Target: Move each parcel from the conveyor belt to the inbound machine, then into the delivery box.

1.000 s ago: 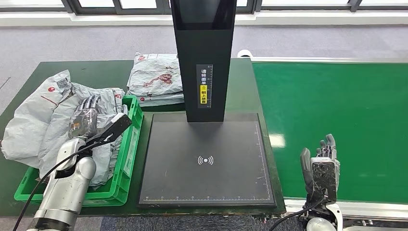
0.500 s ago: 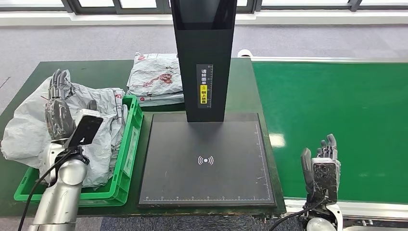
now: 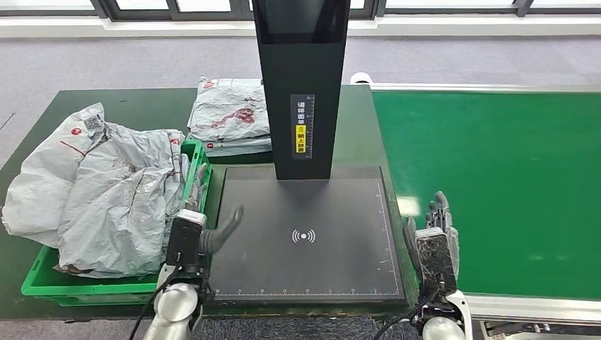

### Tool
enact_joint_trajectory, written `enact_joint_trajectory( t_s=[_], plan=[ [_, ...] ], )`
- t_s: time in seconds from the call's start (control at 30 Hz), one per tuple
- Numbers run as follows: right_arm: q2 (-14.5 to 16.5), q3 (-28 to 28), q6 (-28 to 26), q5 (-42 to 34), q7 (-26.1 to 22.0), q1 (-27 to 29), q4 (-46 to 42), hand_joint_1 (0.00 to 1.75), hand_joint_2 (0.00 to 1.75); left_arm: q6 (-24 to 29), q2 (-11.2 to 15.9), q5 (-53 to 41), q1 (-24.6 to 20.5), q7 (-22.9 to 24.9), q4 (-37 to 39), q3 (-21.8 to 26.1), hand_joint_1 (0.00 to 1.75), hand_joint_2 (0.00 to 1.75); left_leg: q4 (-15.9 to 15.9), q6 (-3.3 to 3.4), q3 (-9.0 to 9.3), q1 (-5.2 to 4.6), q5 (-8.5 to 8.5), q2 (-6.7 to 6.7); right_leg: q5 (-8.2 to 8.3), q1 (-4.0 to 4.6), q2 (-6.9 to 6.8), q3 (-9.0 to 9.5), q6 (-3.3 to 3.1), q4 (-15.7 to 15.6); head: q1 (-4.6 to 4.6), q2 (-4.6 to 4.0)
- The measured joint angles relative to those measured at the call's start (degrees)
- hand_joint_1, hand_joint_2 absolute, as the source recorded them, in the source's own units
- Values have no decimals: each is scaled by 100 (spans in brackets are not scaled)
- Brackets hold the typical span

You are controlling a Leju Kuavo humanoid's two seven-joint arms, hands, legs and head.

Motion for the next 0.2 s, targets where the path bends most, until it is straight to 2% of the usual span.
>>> enact_joint_trajectory(
  t_s=[0.2],
  plan=[
    [76,214,-43,53,66,59,9,0,175,-91,-125,89,41,46,424,-170,0,175,0,0,-3,1,0,0,-1,3,0,-2,0,0,-2,-1]
  ],
)
